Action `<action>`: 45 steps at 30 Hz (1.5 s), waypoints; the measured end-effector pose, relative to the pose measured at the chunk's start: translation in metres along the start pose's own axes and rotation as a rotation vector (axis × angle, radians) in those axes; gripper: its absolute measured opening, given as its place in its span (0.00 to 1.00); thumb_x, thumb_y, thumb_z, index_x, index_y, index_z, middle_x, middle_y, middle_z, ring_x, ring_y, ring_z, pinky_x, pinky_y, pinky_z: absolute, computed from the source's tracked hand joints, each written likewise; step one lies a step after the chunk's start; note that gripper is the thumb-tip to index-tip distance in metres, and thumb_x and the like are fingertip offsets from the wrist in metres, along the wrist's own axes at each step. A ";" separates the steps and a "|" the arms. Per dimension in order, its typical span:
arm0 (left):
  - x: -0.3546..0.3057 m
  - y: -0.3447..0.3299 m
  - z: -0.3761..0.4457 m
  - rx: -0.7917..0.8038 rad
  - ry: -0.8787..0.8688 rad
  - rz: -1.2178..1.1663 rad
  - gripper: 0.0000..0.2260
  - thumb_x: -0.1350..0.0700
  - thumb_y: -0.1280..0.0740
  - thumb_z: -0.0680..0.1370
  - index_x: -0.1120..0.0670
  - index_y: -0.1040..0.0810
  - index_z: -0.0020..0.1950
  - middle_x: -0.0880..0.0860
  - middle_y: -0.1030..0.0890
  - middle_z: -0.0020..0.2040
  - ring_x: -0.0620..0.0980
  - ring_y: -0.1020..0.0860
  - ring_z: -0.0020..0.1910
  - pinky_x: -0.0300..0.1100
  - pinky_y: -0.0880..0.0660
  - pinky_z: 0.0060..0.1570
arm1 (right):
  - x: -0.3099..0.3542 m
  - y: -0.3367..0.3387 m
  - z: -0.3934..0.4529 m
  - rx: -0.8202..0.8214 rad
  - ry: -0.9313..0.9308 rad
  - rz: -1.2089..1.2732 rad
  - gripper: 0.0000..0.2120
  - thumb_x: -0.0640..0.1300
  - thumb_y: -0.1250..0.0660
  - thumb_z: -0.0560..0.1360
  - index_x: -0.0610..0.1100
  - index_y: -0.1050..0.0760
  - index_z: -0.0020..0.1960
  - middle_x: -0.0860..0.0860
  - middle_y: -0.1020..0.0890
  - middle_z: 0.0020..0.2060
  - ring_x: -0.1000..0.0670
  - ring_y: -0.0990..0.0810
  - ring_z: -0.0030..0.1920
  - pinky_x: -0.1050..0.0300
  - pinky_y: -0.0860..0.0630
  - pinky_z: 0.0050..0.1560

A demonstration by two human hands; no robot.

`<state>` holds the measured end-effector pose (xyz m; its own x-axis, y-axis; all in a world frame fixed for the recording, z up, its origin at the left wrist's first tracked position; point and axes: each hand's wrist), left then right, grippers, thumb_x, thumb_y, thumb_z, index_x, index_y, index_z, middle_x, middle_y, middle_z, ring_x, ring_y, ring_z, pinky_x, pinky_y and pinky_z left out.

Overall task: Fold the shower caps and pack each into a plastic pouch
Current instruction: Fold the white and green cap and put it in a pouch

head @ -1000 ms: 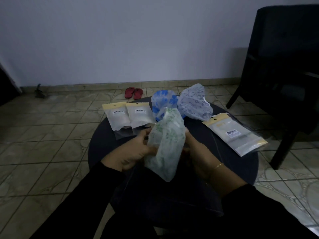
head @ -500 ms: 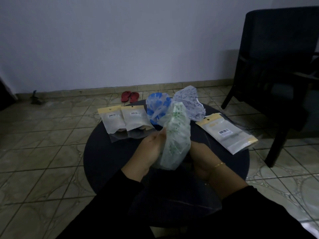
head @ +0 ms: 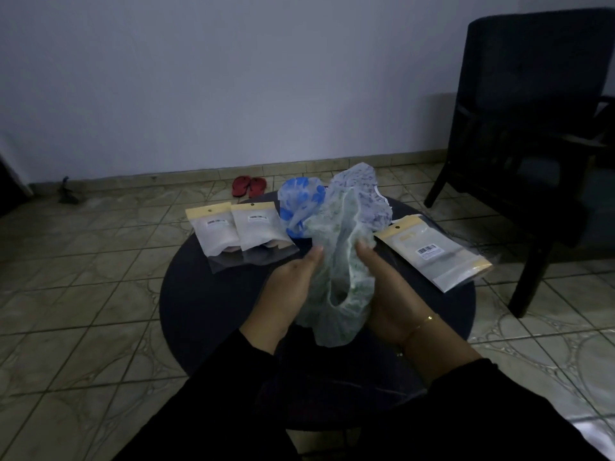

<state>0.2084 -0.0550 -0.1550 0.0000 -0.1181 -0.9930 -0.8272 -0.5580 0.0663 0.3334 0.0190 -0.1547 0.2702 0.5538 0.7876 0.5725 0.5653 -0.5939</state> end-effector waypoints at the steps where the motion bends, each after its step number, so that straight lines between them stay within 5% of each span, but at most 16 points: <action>1: 0.002 0.000 0.001 -0.021 0.005 0.051 0.16 0.35 0.31 0.69 0.45 0.16 0.47 0.47 0.17 0.52 0.49 0.20 0.54 0.55 0.26 0.60 | -0.001 0.000 0.001 -0.058 -0.004 -0.039 0.20 0.55 0.36 0.73 0.43 0.21 0.57 0.41 0.19 0.56 0.43 0.19 0.55 0.45 0.24 0.58; 3: 0.003 -0.001 0.002 -0.100 0.033 0.089 0.10 0.44 0.30 0.73 0.50 0.16 0.45 0.49 0.16 0.48 0.49 0.19 0.50 0.52 0.24 0.57 | -0.005 0.003 0.003 -0.151 -0.025 -0.073 0.21 0.52 0.31 0.68 0.39 0.20 0.55 0.40 0.18 0.53 0.41 0.18 0.52 0.45 0.24 0.56; 5: 0.004 0.003 0.004 -0.191 0.048 0.075 0.08 0.49 0.28 0.73 0.54 0.17 0.42 0.53 0.16 0.43 0.51 0.19 0.45 0.48 0.23 0.50 | -0.004 0.006 0.003 -0.273 -0.021 -0.155 0.13 0.46 0.31 0.72 0.37 0.20 0.49 0.39 0.17 0.49 0.41 0.17 0.47 0.47 0.22 0.47; 9: 0.004 0.021 0.005 -0.279 0.058 -0.051 0.05 0.57 0.28 0.73 0.57 0.20 0.39 0.55 0.18 0.37 0.51 0.20 0.36 0.42 0.25 0.39 | 0.004 0.023 0.005 -0.496 0.010 -0.430 0.13 0.38 0.34 0.74 0.31 0.25 0.55 0.34 0.19 0.52 0.37 0.18 0.48 0.50 0.23 0.45; 12: 0.005 0.038 0.006 -0.296 0.080 -0.115 0.04 0.60 0.28 0.73 0.58 0.22 0.41 0.55 0.18 0.39 0.50 0.20 0.35 0.42 0.24 0.38 | 0.010 0.040 0.006 -0.574 0.037 -0.532 0.15 0.40 0.33 0.74 0.31 0.25 0.56 0.44 0.21 0.36 0.48 0.24 0.33 0.56 0.26 0.38; 16: 0.015 0.061 0.011 -0.363 0.144 -0.093 0.06 0.61 0.28 0.73 0.57 0.24 0.40 0.58 0.18 0.41 0.53 0.21 0.36 0.47 0.23 0.41 | 0.014 0.054 0.007 -0.692 0.016 -0.614 0.18 0.49 0.33 0.75 0.32 0.23 0.49 0.38 0.20 0.41 0.40 0.19 0.41 0.41 0.19 0.41; 18: 0.023 0.072 0.012 -0.394 0.167 -0.034 0.05 0.62 0.28 0.72 0.59 0.23 0.42 0.61 0.18 0.44 0.54 0.20 0.37 0.49 0.23 0.42 | 0.014 0.059 0.008 -0.720 -0.013 -0.710 0.17 0.49 0.37 0.78 0.33 0.24 0.48 0.38 0.21 0.39 0.40 0.20 0.35 0.44 0.19 0.36; 21: 0.037 0.082 0.013 -0.385 0.186 0.191 0.11 0.63 0.27 0.72 0.59 0.23 0.52 0.60 0.20 0.52 0.55 0.21 0.45 0.50 0.23 0.47 | 0.012 0.064 0.006 -0.735 -0.038 -0.945 0.18 0.47 0.42 0.80 0.31 0.25 0.49 0.41 0.23 0.34 0.44 0.23 0.30 0.59 0.26 0.28; 24: 0.046 0.082 0.007 -0.236 0.026 0.590 0.30 0.57 0.27 0.71 0.53 0.34 0.70 0.54 0.30 0.64 0.52 0.29 0.62 0.50 0.28 0.59 | 0.013 0.066 0.010 -0.747 -0.022 -1.083 0.22 0.48 0.44 0.81 0.28 0.25 0.50 0.34 0.21 0.47 0.37 0.23 0.49 0.56 0.32 0.43; 28: 0.042 0.074 -0.005 -0.039 -0.192 1.072 0.31 0.54 0.31 0.70 0.42 0.36 0.72 0.50 0.42 0.71 0.53 0.39 0.69 0.47 0.37 0.67 | 0.010 0.066 0.013 -0.666 0.024 -0.786 0.29 0.59 0.44 0.79 0.33 0.24 0.56 0.37 0.21 0.54 0.39 0.23 0.55 0.50 0.29 0.60; 31: 0.034 0.066 -0.011 0.111 -0.114 1.055 0.25 0.42 0.36 0.67 0.39 0.28 0.65 0.42 0.36 0.62 0.46 0.29 0.59 0.44 0.31 0.60 | 0.009 0.064 0.011 -0.595 -0.011 -0.478 0.29 0.62 0.38 0.74 0.38 0.24 0.59 0.43 0.20 0.55 0.42 0.21 0.55 0.44 0.26 0.61; 34: 0.023 0.062 -0.014 0.210 -0.040 1.036 0.20 0.34 0.46 0.65 0.36 0.22 0.49 0.42 0.26 0.50 0.43 0.24 0.47 0.44 0.26 0.52 | 0.011 0.064 0.009 -0.602 -0.040 -0.704 0.25 0.57 0.35 0.75 0.35 0.24 0.58 0.41 0.20 0.53 0.42 0.22 0.52 0.49 0.26 0.57; 36: 0.014 0.060 -0.014 0.179 -0.021 0.995 0.19 0.34 0.46 0.71 0.44 0.22 0.41 0.44 0.20 0.44 0.44 0.22 0.45 0.47 0.24 0.51 | 0.012 0.065 0.007 -0.590 -0.005 -0.802 0.22 0.54 0.35 0.75 0.36 0.24 0.57 0.41 0.20 0.52 0.42 0.21 0.50 0.53 0.25 0.49; 39: 0.006 0.059 -0.005 -0.042 -0.014 0.980 0.24 0.37 0.48 0.78 0.51 0.20 0.42 0.48 0.19 0.40 0.48 0.22 0.43 0.47 0.25 0.50 | 0.010 0.066 0.003 -0.488 0.035 -0.795 0.16 0.52 0.33 0.74 0.39 0.22 0.52 0.43 0.18 0.48 0.49 0.20 0.45 0.58 0.26 0.39; 41: 0.004 0.058 0.007 -0.184 -0.033 0.966 0.27 0.36 0.49 0.78 0.53 0.20 0.42 0.51 0.19 0.44 0.51 0.22 0.45 0.47 0.26 0.50 | 0.009 0.066 0.002 -0.425 0.035 -0.813 0.15 0.52 0.31 0.73 0.42 0.21 0.51 0.45 0.17 0.47 0.48 0.19 0.47 0.56 0.23 0.43; 45: 0.005 0.051 0.034 -0.017 0.115 0.624 0.26 0.34 0.45 0.77 0.52 0.22 0.58 0.53 0.21 0.59 0.50 0.24 0.57 0.47 0.30 0.62 | 0.008 0.065 0.006 -0.306 0.014 -0.764 0.14 0.54 0.29 0.71 0.46 0.20 0.51 0.47 0.16 0.48 0.46 0.17 0.50 0.46 0.22 0.56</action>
<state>0.1472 -0.0564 -0.1600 -0.4180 -0.5121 -0.7504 -0.6824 -0.3683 0.6315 0.3676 0.0639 -0.1878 -0.2706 0.0750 0.9598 0.7879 0.5901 0.1760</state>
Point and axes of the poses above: each hand's wrist, its own z-axis towards the middle knuckle, its own y-axis out of the back of the hand, x = y × z
